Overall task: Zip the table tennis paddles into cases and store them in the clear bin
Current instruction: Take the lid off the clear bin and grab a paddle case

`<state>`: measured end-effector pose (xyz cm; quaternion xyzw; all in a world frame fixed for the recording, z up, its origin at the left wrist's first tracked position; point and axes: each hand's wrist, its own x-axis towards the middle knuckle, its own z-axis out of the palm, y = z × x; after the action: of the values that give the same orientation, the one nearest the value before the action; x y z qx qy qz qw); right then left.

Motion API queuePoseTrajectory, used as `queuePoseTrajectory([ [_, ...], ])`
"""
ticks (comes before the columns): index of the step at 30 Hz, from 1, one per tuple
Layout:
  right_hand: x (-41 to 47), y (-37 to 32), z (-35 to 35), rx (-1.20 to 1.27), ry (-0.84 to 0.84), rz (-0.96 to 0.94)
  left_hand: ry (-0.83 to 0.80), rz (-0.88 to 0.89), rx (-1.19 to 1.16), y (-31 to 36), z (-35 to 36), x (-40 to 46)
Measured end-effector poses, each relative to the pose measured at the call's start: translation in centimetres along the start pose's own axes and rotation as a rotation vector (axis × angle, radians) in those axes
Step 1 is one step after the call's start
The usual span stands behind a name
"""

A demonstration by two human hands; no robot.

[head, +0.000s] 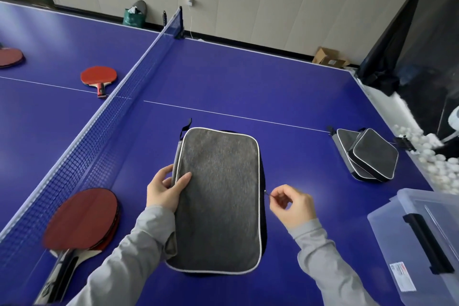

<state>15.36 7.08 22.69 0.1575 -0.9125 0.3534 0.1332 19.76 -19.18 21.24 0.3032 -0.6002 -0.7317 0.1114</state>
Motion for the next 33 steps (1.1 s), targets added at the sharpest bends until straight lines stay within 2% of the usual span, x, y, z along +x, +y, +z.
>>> queuePoseTrajectory([
  [9, -4.6, 1.0, 0.9, -0.066, 0.028, 0.009, 0.228, -0.026, -0.002, -1.8, 2.0, 0.5],
  [13, -5.6, 1.5, 0.6, -0.063, 0.038, 0.045, 0.394, -0.11, 0.0, -2.2, 2.2, 0.7],
  [18, -7.0, 0.6, 1.2, -0.02, 0.019, 0.053, 0.526, -0.222, -0.012, -3.3, 2.8, 1.0],
  [25, -9.0, -1.9, 3.1, 0.091, -0.002, 0.073, 0.726, -0.347, -0.169, -3.9, 5.2, 0.2],
  [33, -10.5, -3.7, 5.1, 0.219, 0.025, 0.159, 0.817, -0.386, -0.239, -4.8, 7.0, 0.3],
])
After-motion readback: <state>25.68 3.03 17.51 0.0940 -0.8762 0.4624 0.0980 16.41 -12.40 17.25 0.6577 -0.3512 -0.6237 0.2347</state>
